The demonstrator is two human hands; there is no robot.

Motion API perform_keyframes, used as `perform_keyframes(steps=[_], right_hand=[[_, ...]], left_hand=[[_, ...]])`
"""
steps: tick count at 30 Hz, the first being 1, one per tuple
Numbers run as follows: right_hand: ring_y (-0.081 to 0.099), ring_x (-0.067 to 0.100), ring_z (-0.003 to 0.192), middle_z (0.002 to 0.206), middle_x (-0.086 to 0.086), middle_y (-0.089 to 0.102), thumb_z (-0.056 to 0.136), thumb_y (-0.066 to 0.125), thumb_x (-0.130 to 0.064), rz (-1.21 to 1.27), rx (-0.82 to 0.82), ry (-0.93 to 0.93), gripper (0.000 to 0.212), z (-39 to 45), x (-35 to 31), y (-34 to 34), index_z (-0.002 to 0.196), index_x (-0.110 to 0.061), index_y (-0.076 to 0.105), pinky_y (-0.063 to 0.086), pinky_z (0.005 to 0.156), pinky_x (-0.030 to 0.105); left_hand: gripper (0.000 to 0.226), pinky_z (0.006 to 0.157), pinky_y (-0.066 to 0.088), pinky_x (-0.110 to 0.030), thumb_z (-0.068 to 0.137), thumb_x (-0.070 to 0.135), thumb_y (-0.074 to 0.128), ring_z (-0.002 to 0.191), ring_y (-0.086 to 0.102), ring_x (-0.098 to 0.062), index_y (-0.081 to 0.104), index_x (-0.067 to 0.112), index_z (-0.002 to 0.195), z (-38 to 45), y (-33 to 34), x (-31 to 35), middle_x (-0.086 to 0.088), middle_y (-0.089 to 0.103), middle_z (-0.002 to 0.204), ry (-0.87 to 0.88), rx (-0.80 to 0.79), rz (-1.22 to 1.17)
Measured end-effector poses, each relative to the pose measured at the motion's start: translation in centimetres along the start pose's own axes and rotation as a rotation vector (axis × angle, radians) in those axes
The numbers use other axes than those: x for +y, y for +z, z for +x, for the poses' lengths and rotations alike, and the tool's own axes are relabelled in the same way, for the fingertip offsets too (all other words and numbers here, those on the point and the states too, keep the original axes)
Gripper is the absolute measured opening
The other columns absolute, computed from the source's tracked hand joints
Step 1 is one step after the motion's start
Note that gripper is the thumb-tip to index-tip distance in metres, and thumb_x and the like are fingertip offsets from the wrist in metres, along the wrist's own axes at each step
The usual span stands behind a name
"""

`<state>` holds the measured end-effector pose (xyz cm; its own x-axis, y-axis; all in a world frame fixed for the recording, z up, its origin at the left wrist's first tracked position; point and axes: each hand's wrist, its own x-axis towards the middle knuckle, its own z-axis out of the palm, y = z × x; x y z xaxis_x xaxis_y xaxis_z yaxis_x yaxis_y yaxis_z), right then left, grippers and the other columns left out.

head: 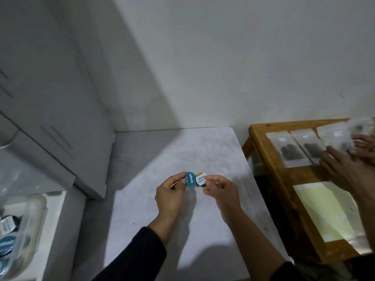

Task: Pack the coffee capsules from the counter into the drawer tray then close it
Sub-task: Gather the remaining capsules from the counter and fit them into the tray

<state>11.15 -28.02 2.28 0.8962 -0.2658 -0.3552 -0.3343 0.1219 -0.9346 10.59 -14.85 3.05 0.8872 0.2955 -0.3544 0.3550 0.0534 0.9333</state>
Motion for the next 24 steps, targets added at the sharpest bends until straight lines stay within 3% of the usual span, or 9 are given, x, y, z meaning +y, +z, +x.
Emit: perform_keyframes(steps=[5, 11, 14, 16, 20, 24], right_hand=[[0.065, 0.015, 0.068, 0.078, 0.006, 0.069, 0.086, 0.058, 0.002, 0.055, -0.119, -0.131, 0.014, -3.3, -3.2, 4.4, 0.085, -0.010, 0.065, 0.057, 0.063, 0.018], [0.062, 0.012, 0.063, 0.077, 0.010, 0.068, 0.085, 0.057, 0.005, 0.131, -0.248, -0.172, 0.018, -8.3, -5.7, 10.5, 0.086, -0.009, 0.067, 0.056, 0.063, 0.018], [0.062, 0.012, 0.065, 0.079, 0.011, 0.069, 0.085, 0.058, 0.004, 0.103, -0.294, -0.187, 0.017, -11.5, -6.1, 13.9, 0.087, -0.009, 0.069, 0.056, 0.064, 0.018], [0.063, 0.013, 0.067, 0.080, 0.010, 0.070, 0.084, 0.060, 0.003, 0.081, -0.326, -0.192, 0.017, -13.7, -6.1, 16.2, 0.087, -0.011, 0.070, 0.055, 0.062, 0.018], [0.064, 0.011, 0.064, 0.080, 0.007, 0.072, 0.084, 0.060, 0.003, 0.062, -0.374, -0.194, 0.017, -18.3, -5.2, 21.5, 0.085, -0.010, 0.070, 0.054, 0.060, 0.017], [0.062, 0.011, 0.060, 0.077, 0.008, 0.071, 0.084, 0.058, 0.004, 0.044, -0.389, -0.188, 0.017, -22.4, -3.3, 27.2, 0.084, -0.009, 0.069, 0.054, 0.060, 0.017]], left_hand=[[0.027, 0.084, 0.050, -0.025, 0.086, 0.003, 0.059, 0.091, 0.066, -0.012, 0.071, 0.027, 0.087, -1.1, -4.4, 3.1, 0.001, 0.072, 0.098, 0.006, 0.063, -0.289], [0.024, 0.075, 0.054, -0.012, 0.087, -0.002, 0.055, 0.088, 0.065, -0.010, 0.068, 0.018, 0.092, -3.2, -12.4, 6.1, -0.001, 0.070, 0.094, 0.069, 0.051, -0.468], [0.024, 0.069, 0.054, -0.009, 0.087, -0.002, 0.056, 0.080, 0.068, -0.004, 0.067, 0.014, 0.102, -4.3, -17.5, 6.6, 0.000, 0.071, 0.094, 0.089, 0.043, -0.463], [0.025, 0.065, 0.053, -0.008, 0.086, -0.002, 0.057, 0.076, 0.068, -0.002, 0.069, 0.017, 0.097, -4.9, -21.2, 6.6, 0.000, 0.072, 0.093, 0.104, 0.036, -0.433], [0.029, 0.062, 0.052, -0.009, 0.085, -0.004, 0.057, 0.077, 0.068, -0.005, 0.071, 0.022, 0.085, -5.9, -29.2, 6.5, 0.001, 0.073, 0.089, 0.117, 0.022, -0.388], [0.025, 0.067, 0.054, -0.014, 0.085, -0.002, 0.057, 0.082, 0.068, -0.010, 0.070, 0.018, 0.093, -5.9, -37.0, 6.0, 0.001, 0.072, 0.090, 0.095, 0.035, -0.309]])
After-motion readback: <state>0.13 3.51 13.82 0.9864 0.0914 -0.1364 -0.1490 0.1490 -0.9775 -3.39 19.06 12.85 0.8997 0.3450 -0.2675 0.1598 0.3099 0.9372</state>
